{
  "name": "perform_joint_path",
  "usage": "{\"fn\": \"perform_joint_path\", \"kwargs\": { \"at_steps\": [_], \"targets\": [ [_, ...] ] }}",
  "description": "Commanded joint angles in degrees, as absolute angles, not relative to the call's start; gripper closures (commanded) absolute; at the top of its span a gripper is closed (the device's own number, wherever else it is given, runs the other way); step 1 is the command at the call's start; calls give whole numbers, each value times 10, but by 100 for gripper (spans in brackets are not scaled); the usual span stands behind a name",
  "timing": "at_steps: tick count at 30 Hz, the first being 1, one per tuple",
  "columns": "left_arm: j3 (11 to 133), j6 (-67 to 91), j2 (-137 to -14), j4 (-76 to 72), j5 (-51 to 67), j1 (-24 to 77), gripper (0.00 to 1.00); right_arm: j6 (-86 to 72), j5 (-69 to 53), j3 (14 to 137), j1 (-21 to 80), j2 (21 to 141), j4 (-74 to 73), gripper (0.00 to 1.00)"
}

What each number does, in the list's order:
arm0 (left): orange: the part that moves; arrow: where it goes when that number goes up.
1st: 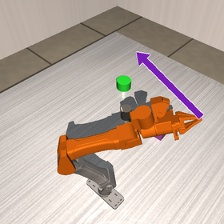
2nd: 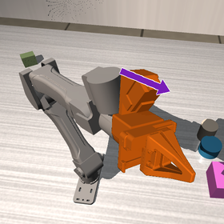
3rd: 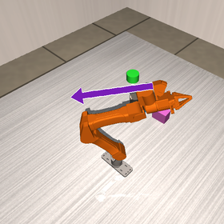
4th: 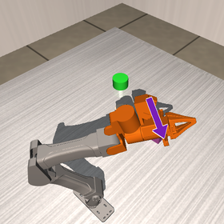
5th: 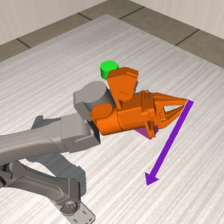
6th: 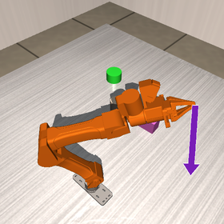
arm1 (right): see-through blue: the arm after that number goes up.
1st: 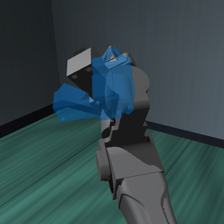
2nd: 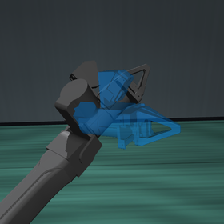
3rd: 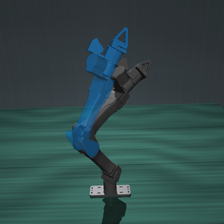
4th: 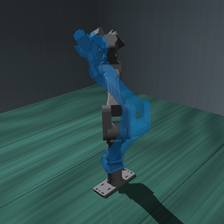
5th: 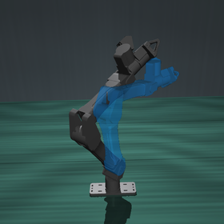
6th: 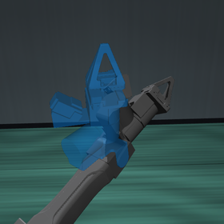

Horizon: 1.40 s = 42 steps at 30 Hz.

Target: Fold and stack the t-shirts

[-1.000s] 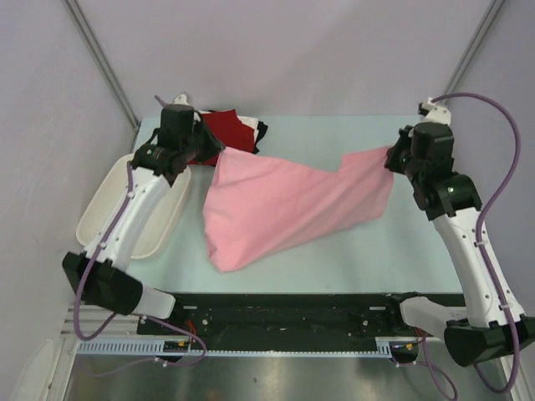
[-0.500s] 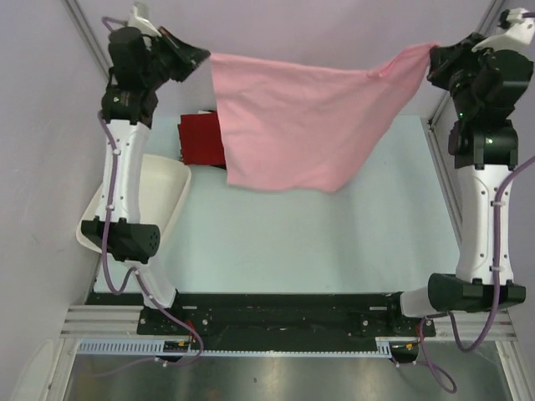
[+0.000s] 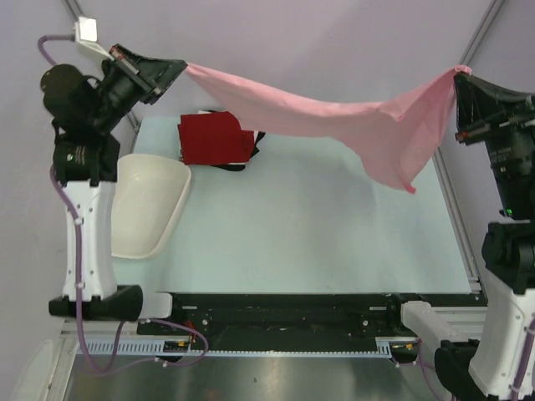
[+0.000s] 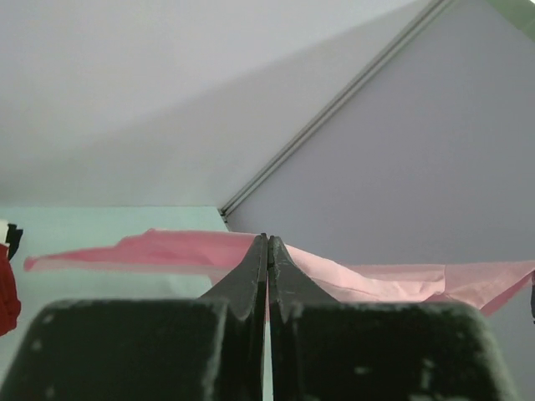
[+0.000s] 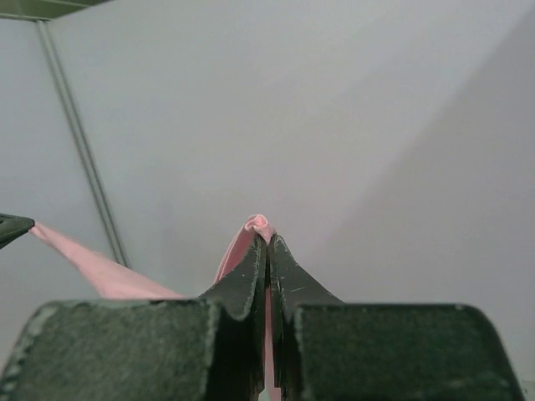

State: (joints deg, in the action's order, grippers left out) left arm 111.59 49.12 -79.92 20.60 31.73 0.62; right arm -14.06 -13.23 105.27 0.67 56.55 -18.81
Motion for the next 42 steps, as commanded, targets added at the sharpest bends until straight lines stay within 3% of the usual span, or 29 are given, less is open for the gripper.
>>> {"fn": "perform_joint_path", "kwargs": {
  "at_steps": [1,9,16,31,42],
  "targets": [
    [1088,474,-680,170,351,6,100,-92,-153,1073,38,506,-199,100],
    [1020,469,-527,164,326,5,100,-90,-142,1088,67,446,-215,100],
    [997,467,-543,176,314,6,100,-97,-134,1107,71,474,-224,100],
    [609,469,-544,20,273,8,100,-98,-26,752,65,505,-157,100],
    [528,457,-668,-32,212,14,100,-158,-2,621,7,638,-48,100]
  ]
}}
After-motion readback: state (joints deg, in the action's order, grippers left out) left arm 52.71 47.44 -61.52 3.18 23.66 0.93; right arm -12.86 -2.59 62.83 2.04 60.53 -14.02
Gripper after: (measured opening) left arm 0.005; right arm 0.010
